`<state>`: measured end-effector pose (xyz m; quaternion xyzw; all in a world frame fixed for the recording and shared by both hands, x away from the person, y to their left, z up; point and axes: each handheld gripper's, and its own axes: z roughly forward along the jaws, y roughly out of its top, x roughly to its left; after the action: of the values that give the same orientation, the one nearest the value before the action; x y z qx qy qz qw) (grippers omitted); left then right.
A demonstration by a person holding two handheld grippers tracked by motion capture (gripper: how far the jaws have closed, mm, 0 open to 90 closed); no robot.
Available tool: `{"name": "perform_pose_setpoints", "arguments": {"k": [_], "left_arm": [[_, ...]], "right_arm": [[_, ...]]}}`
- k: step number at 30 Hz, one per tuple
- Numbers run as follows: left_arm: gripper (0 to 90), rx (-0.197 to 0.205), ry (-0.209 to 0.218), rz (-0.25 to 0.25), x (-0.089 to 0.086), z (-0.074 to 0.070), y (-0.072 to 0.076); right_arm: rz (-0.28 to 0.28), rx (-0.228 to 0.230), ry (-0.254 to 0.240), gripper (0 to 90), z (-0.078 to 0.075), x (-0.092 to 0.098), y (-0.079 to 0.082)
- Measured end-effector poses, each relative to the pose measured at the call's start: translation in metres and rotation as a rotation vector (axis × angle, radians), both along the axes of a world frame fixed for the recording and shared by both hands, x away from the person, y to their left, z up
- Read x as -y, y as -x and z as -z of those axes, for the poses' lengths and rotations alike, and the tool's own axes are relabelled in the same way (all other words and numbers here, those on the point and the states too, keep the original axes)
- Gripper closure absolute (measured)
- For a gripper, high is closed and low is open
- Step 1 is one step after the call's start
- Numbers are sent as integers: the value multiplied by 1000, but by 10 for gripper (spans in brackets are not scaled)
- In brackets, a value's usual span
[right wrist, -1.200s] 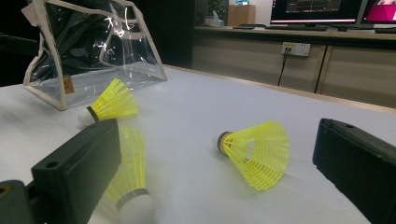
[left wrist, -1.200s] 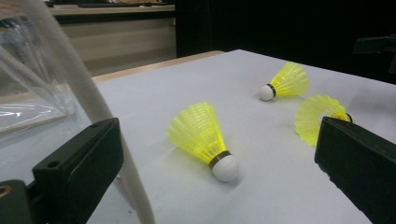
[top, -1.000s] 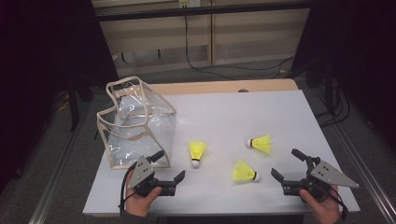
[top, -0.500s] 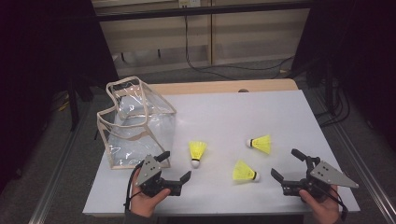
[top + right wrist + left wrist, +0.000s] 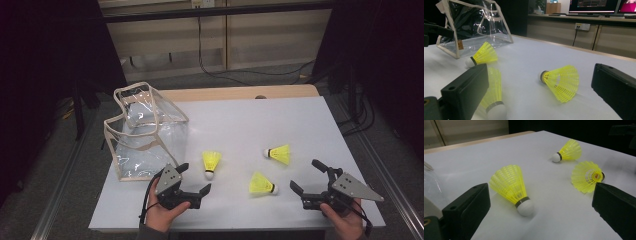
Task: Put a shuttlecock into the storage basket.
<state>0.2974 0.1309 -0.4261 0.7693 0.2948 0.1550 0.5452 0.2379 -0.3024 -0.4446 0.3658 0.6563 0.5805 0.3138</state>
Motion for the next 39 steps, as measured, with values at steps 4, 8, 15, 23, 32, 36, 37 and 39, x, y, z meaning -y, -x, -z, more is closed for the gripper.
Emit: {"name": "perform_pose_setpoints", "arguments": {"k": [4, 8, 15, 23, 32, 36, 37, 39], "left_arm": [[15, -17, -8, -4, 5, 1, -2], [16, -31, -13, -9, 10, 2, -5], [22, -52, -43, -17, 16, 4, -8], [24, -92, -75, -43, 22, 8, -12], [26, -116, -81, -82, 27, 9, -17], [26, -130, -90, -85, 29, 9, -19], [26, -131, -92, -81, 30, 9, -19], [22, -137, -105, -93, 31, 10, -20]], "right_arm": [[0, 3, 4, 10, 0, 0, 0], [2, 2, 5, 10, 0, -1, 0], [1, 2, 5, 11, 0, -1, 0], [0, 2, 5, 11, 0, -1, 0], [3, 7, 6, 11, -1, 0, 1], [3, 11, 6, 11, -1, -1, 1], [3, 10, 5, 11, -1, -1, 1], [4, 10, 5, 11, -1, -1, 1]]}}
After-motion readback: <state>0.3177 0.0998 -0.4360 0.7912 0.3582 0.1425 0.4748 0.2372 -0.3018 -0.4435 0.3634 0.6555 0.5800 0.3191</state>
